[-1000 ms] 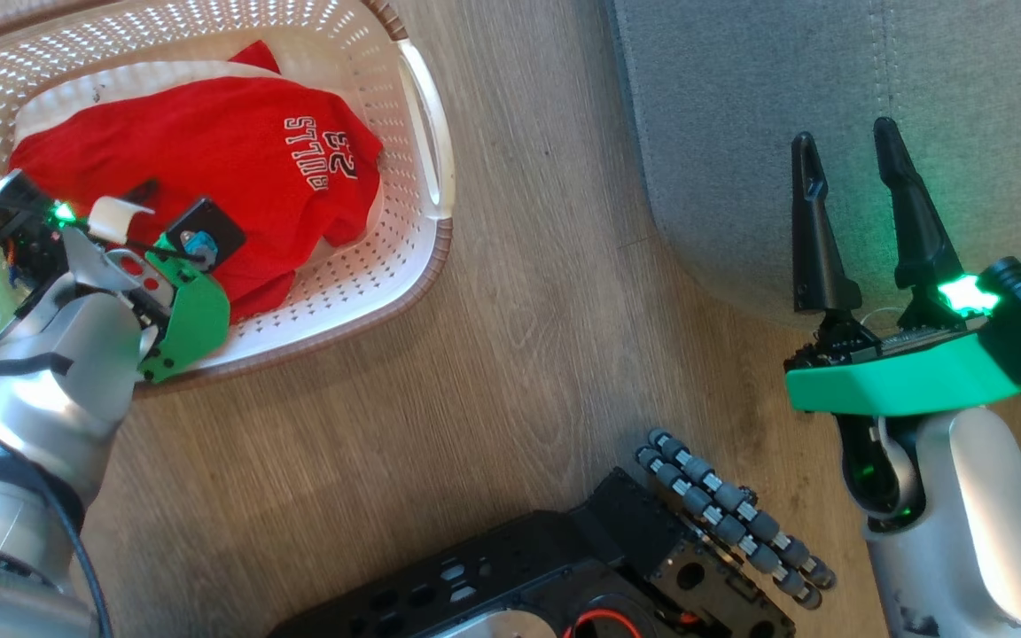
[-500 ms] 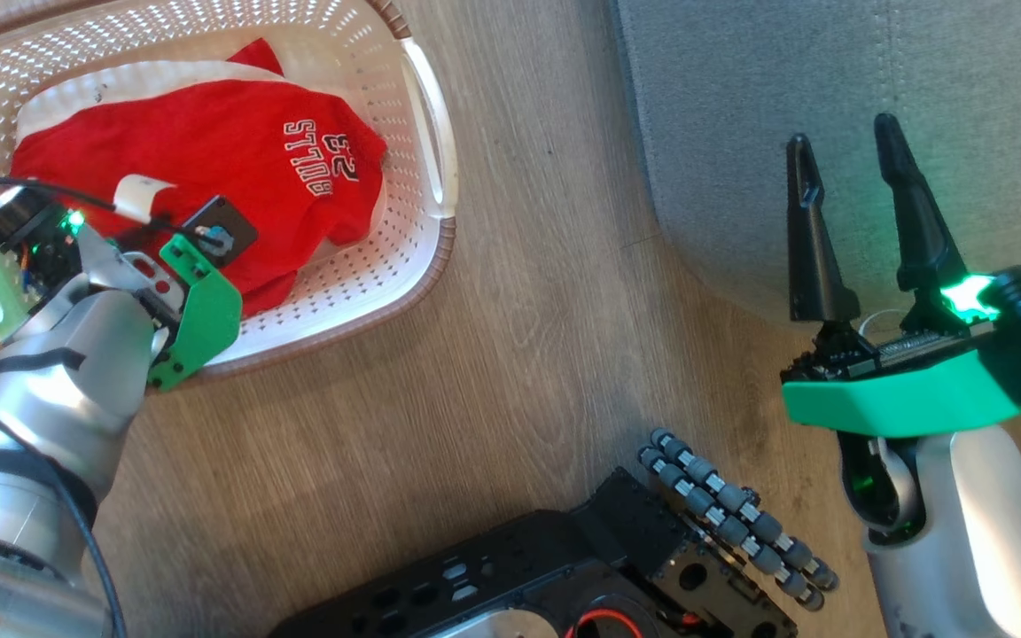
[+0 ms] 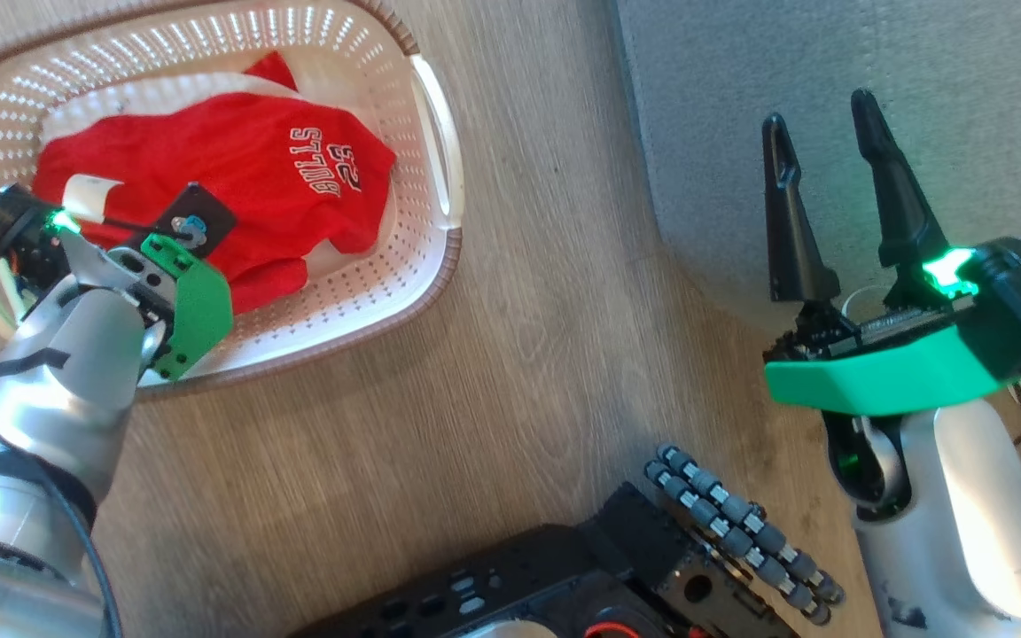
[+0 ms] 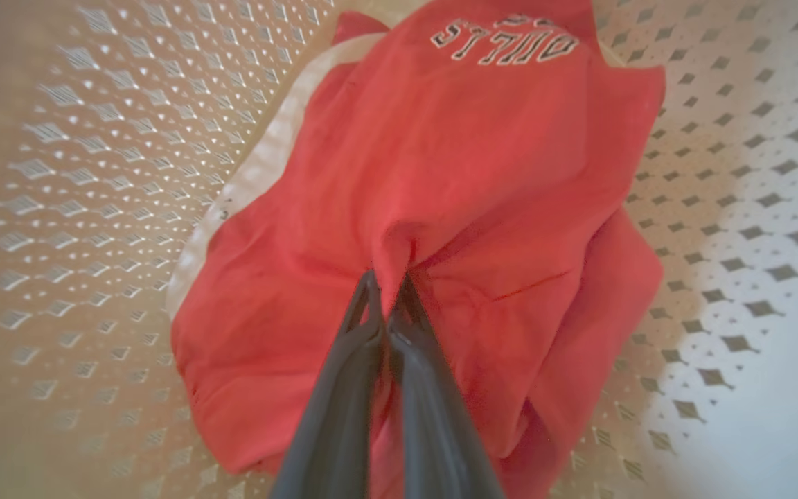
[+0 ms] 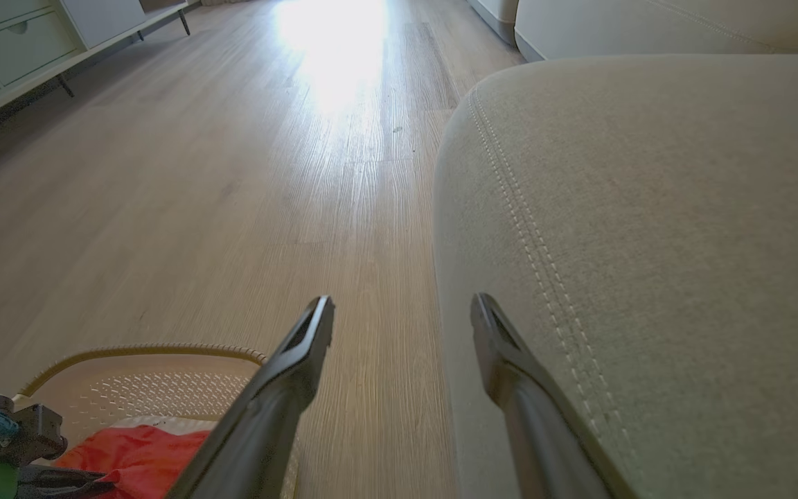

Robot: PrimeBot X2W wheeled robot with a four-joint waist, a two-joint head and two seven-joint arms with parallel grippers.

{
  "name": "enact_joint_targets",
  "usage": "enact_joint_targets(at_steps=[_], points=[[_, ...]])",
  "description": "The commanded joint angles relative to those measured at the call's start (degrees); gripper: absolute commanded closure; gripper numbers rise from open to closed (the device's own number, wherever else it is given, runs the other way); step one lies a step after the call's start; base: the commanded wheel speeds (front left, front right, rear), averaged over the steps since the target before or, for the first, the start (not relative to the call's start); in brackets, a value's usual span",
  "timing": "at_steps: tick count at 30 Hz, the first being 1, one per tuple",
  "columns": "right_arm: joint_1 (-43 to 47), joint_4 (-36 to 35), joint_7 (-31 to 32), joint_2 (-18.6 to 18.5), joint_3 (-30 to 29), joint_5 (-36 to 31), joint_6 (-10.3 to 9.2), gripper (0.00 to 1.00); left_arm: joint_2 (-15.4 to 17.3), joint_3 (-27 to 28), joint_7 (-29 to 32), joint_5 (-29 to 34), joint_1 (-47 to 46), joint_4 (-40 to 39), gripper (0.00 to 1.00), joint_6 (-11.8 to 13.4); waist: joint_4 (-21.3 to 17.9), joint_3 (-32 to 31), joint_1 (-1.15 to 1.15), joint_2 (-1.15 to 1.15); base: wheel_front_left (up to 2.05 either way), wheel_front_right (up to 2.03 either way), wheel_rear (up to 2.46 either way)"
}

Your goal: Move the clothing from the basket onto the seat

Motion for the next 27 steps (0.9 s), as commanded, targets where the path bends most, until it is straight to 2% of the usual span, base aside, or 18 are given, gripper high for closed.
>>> enact_joint_targets(at_steps=[1,8,9,15,26,27], points=[[0.9,-1.0,-0.5,0.1,0.8,-0.6,-0.01,0.0,0.7,1.5,-1.3,-0.6,1.1,-0.5,1.0,0.7,0.4,-1.7,0.0,0.0,0.0,0.0,0.0],[1.2,2.9,-0.5,0.1,0.4,-3.2,-0.01,0.0,-2.6,2.9,-3.7,-3.9,6.2,-3.4,1.0,2.1,4.2,-12.6,0.0,0.0,0.0,0.0,0.0],[1.9,4.1,-0.5,0.1,0.2,-4.2,-0.01,0.0,-3.4,3.4,-3.8,-4.9,8.4,-7.3,1.0,2.5,5.4,-16.0,0.0,0.0,0.0,0.0,0.0],[3.5,6.8,-0.5,0.1,-0.1,-6.5,-0.01,0.0,-4.2,5.5,-3.8,-7.8,14.5,-19.2,1.0,4.5,9.2,-24.6,0.0,0.0,0.0,0.0,0.0],[7.1,10.3,-0.5,0.1,-0.4,-7.7,-0.01,0.0,-4.2,12.2,-3.8,-10.2,24.0,-42.1,1.0,8.5,14.9,-37.1,0.0,0.0,0.0,0.0,0.0],[7.1,10.3,-0.5,0.1,-0.4,-7.7,-0.01,0.0,-4.2,12.2,-3.8,-10.2,24.0,-42.1,1.0,8.5,14.9,-37.1,0.0,0.0,0.0,0.0,0.0]])
